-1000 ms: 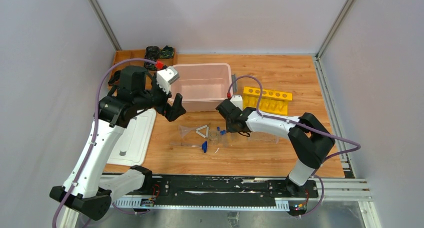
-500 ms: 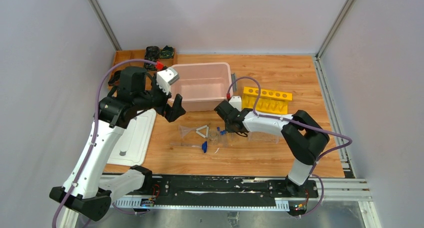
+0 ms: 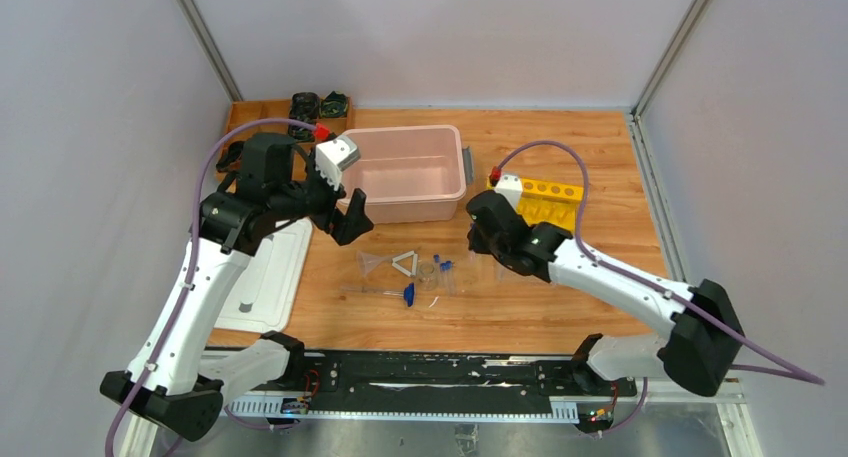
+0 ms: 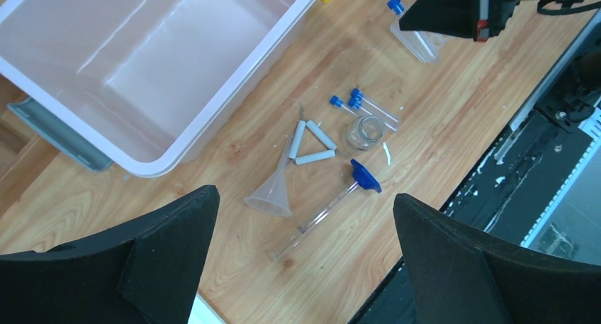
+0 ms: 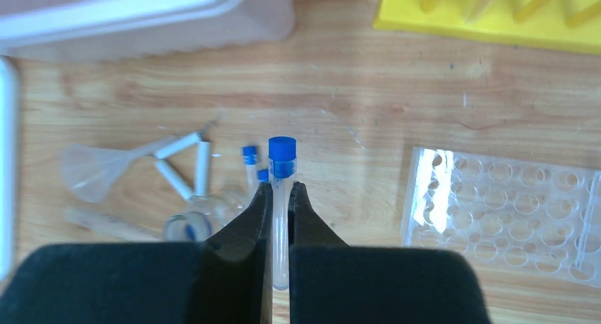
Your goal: Organize the chemistry lab equipment
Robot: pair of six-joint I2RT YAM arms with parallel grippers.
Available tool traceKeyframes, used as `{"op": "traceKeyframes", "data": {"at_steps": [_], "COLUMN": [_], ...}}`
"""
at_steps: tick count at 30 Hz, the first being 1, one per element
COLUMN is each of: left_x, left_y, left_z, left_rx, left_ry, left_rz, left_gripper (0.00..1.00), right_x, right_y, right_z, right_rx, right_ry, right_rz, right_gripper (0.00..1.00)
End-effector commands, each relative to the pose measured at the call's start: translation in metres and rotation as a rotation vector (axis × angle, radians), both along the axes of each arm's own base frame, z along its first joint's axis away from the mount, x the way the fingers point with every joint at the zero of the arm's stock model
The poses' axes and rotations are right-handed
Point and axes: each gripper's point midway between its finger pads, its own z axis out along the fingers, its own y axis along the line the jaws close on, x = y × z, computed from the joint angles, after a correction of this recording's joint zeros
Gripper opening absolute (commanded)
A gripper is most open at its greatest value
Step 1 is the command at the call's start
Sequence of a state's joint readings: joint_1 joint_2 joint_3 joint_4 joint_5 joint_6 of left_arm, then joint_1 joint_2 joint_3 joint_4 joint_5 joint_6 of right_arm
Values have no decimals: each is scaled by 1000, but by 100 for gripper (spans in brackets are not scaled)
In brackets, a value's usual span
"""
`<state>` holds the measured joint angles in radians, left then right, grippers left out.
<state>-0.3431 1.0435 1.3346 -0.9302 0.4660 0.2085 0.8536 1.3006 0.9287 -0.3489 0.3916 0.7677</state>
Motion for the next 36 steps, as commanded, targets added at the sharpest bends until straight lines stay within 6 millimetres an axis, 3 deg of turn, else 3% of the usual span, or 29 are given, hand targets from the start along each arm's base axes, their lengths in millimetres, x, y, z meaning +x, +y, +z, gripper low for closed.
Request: {"op": "traceKeyframes", "data": {"at_steps": [1,8,15,22,27,36], "left_x": [-2,-4,1,-1,1,-2], "left_y": [-10,-22,-40,-44,-48,-55], "left_z": [13,21,29,30,26,12], "left_rx": [-59,-161,-336,-394,-414,-419], "left_ry": [7,53,96,98,127,222], "left_rz": [-35,-24,21,23,28,-2], "left_gripper": [100,96,91,86,71,35], "right_x": [1,-1,-6,-14,-19,-18], "right_y": [17,84,135,152,158,164], "right_z": [59,162,221,241,245,242], "right_rx": [143,396,518,574,582,603], "right_ry": [-96,-291,-435,-476,-478,-471], "right_rz": [28,187,255,273,290,283], "right_gripper": [0,0,0,0,0,0]}}
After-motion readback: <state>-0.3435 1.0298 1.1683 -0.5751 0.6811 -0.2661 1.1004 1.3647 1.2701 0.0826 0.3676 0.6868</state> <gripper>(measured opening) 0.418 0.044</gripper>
